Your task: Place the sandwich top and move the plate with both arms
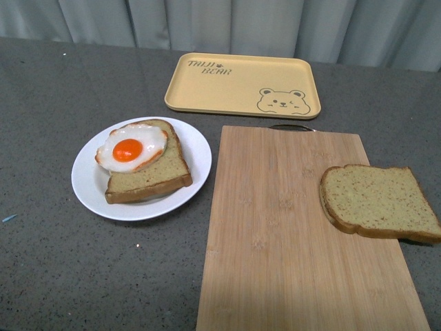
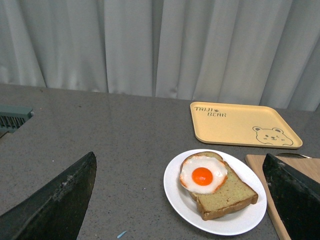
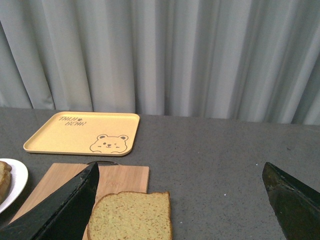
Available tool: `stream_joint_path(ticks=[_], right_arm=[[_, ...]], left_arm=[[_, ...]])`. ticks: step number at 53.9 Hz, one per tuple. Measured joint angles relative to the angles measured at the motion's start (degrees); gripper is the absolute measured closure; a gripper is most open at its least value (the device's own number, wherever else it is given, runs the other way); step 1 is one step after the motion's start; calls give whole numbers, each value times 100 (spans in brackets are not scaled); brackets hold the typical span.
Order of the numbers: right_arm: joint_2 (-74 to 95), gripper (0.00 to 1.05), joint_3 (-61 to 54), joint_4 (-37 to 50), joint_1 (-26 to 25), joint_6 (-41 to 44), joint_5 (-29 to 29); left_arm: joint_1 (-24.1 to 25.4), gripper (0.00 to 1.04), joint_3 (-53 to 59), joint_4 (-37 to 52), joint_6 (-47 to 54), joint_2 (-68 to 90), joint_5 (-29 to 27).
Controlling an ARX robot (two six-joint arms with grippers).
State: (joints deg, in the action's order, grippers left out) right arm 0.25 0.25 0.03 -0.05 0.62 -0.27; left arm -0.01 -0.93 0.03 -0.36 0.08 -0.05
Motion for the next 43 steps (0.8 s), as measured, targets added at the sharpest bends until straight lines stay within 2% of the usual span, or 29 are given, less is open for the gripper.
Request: stream_joint_path(ticks=[43], right_arm=[[0,9,0,0,0,-2,0]], left_arm=[[0,7,0,0,0,0,0]])
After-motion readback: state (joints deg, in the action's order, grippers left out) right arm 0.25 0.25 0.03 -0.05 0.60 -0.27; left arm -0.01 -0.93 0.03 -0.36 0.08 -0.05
